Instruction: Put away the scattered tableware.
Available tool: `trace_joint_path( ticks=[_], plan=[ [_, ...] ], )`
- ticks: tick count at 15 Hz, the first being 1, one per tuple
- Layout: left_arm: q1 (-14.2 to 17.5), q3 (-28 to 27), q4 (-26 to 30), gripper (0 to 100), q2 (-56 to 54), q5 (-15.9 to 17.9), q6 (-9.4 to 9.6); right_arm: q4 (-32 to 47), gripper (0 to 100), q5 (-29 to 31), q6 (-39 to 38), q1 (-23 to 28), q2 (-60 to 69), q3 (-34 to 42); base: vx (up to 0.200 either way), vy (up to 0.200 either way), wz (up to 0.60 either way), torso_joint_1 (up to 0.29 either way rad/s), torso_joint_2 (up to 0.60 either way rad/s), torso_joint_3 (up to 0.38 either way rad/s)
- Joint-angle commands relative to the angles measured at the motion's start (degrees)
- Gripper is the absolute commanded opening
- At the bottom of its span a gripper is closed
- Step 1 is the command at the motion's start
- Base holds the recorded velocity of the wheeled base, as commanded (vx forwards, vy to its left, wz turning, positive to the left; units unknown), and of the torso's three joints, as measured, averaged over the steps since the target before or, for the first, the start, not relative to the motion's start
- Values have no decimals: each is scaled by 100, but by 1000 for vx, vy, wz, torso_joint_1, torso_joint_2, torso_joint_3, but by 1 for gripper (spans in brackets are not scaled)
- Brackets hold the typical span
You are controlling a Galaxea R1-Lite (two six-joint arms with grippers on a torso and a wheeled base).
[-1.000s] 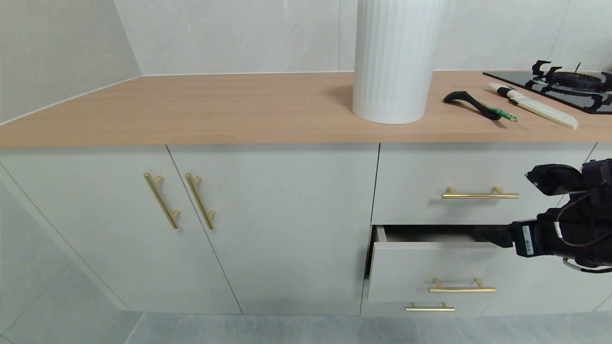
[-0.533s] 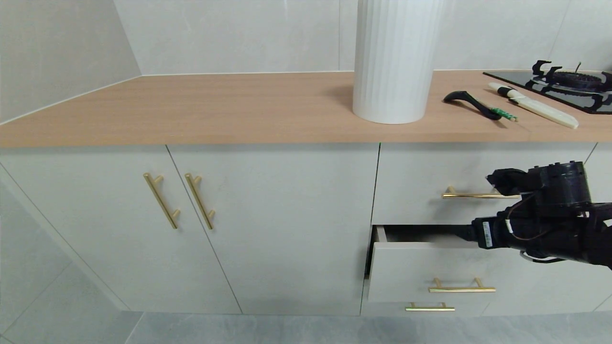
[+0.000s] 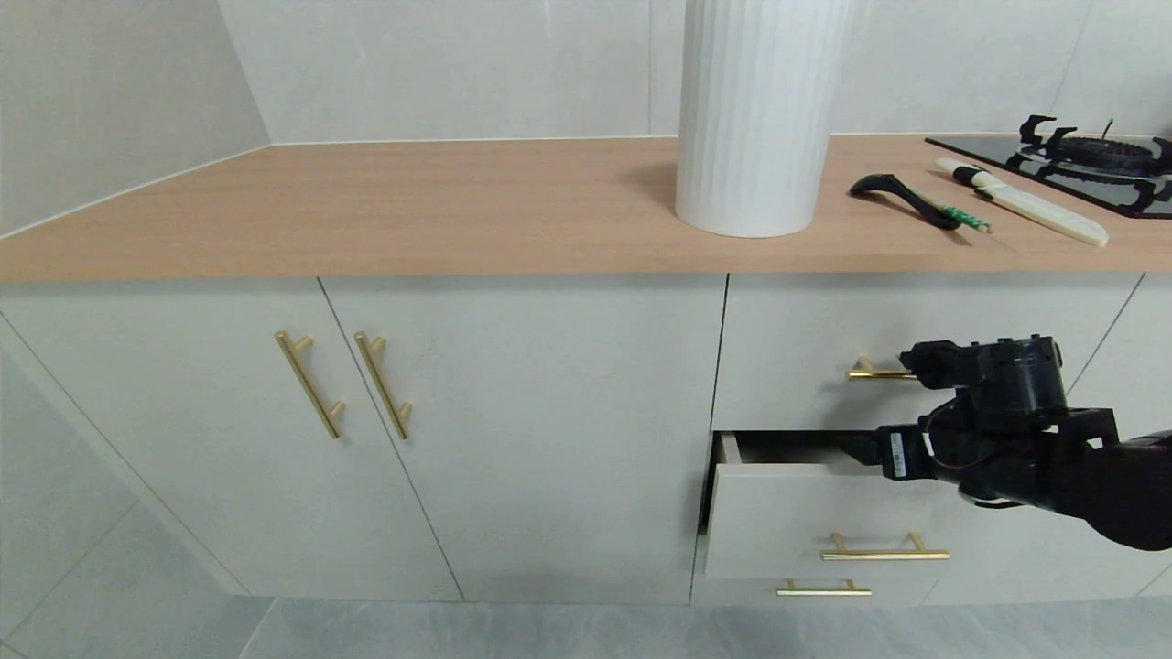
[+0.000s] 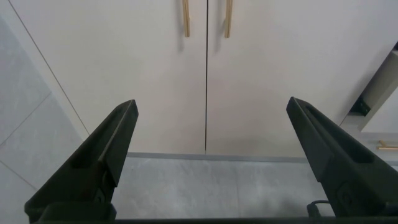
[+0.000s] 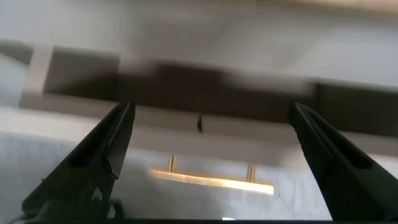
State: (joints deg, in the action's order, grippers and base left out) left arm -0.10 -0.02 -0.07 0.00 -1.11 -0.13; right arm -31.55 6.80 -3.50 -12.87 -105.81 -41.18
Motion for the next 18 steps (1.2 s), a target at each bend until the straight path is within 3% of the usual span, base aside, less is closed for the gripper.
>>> trace_joint_path(
  ticks=[1, 12, 18],
  plan=[
    [1, 2, -1, 100, 9, -3, -4, -159, 100, 49, -2, -5, -247, 49, 0, 0, 0, 0, 0, 0],
    [1, 2, -1, 100, 9, -3, -4, -88, 100, 164, 51, 4, -194, 207, 0, 0, 0, 0, 0, 0],
    [1, 2, -1, 100, 9, -3, -4, 808, 100, 155, 262, 13, 79, 180, 0, 0, 0, 0, 0, 0]
  ],
)
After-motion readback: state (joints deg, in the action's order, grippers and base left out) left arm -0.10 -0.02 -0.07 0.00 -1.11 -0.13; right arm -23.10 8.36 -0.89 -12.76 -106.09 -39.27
